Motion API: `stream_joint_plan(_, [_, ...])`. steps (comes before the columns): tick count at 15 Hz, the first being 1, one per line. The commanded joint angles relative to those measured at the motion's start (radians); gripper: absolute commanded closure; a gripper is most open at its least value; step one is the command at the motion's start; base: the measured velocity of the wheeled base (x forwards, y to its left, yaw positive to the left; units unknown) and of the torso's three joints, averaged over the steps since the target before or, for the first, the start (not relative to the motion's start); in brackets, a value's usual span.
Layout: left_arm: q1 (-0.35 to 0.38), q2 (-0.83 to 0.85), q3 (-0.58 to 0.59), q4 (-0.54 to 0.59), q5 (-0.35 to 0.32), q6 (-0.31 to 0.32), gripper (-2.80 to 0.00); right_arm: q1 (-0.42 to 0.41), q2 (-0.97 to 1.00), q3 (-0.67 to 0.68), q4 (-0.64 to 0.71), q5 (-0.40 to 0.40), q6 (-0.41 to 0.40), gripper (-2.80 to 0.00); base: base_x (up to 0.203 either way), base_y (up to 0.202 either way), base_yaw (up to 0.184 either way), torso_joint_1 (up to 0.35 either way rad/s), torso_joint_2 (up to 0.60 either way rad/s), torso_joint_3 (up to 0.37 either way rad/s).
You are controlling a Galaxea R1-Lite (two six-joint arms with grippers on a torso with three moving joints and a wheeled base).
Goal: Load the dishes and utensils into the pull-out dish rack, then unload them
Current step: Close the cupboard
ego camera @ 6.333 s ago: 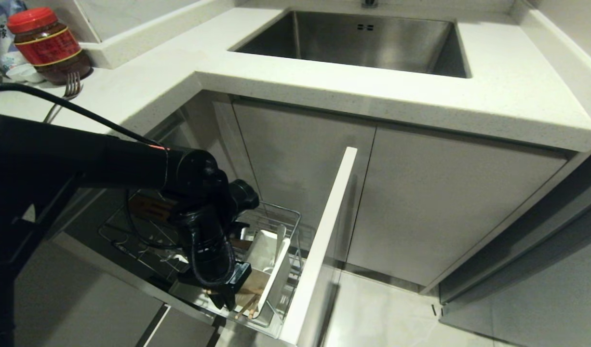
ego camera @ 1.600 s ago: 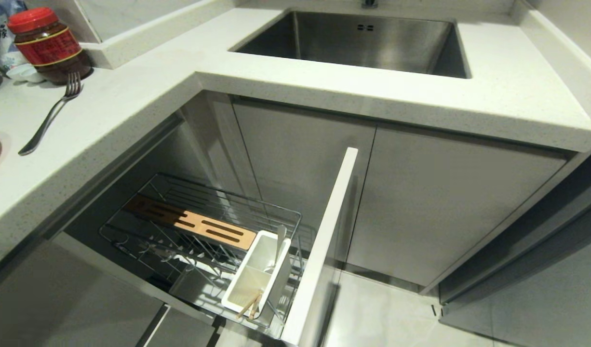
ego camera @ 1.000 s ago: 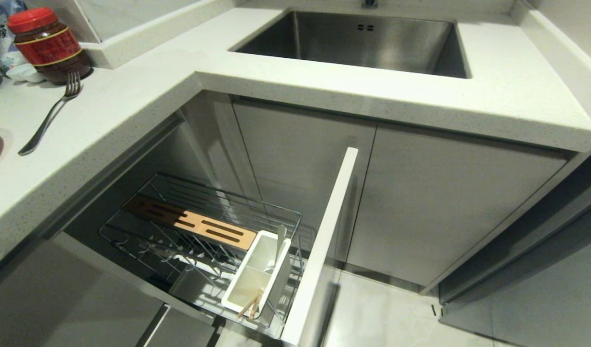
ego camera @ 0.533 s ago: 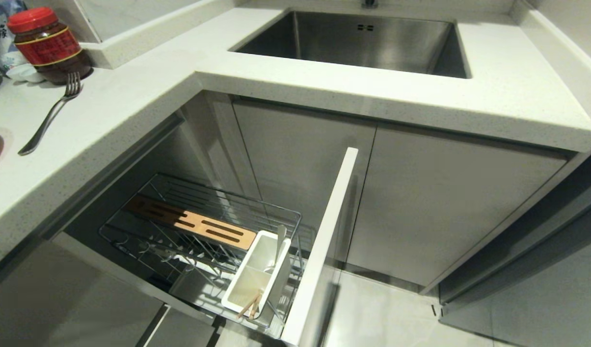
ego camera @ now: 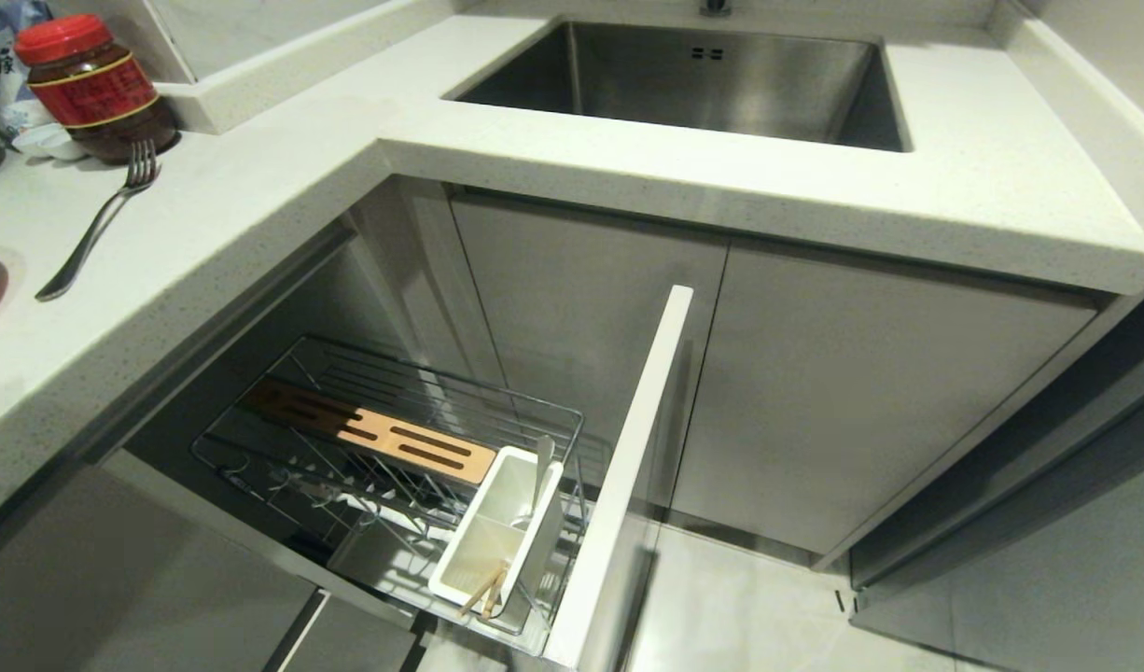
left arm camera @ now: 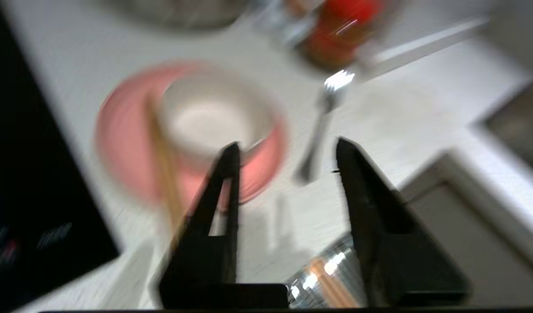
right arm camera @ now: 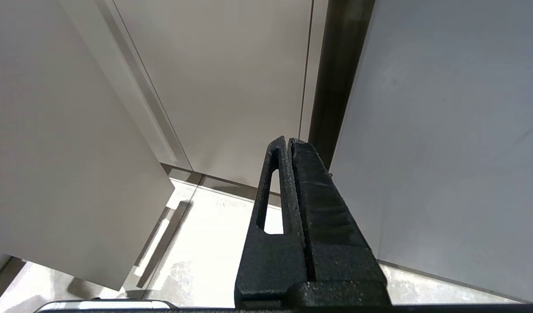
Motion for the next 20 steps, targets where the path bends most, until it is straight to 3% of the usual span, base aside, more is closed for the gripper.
stream_joint_plan(1, [-0.187, -0.035, -0.134, -0.016, 0.029, 0.029, 0.00, 0.000, 0.001, 0.026, -0.001, 0.000, 0.000, 0.00, 0.000, 0.000, 0.000, 0.000, 0.00, 0.000])
stream_joint_plan(5, [-0.572, 0.110, -0.334, -0.025, 0.008, 0.041, 0.00, 0.000, 0.001, 0.026, -0.001, 0.000, 0.000, 0.00, 0.000, 0.000, 0.000, 0.000, 0.00, 0.000])
stream_joint_plan(12, [-1.123, 0.436, -0.319, 0.059, 0.000, -0.114, 0.00, 0.000, 0.001, 0.026, -0.001, 0.000, 0.000, 0.00, 0.000, 0.000, 0.000, 0.000, 0.00, 0.000])
stream_joint_plan(17, [-1.372, 0.568, -0.249, 0.090, -0.002, -0.238, 0.00, 0.000, 0.001, 0.026, -0.001, 0.000, 0.000, 0.00, 0.000, 0.000, 0.000, 0.000, 0.00, 0.000])
stream_joint_plan(20, [-1.442, 0.660, -0.215, 0.089, 0.001, -0.294, 0.00, 0.000, 0.001, 0.026, -0.001, 0.000, 0.000, 0.00, 0.000, 0.000, 0.000, 0.000, 0.00, 0.000])
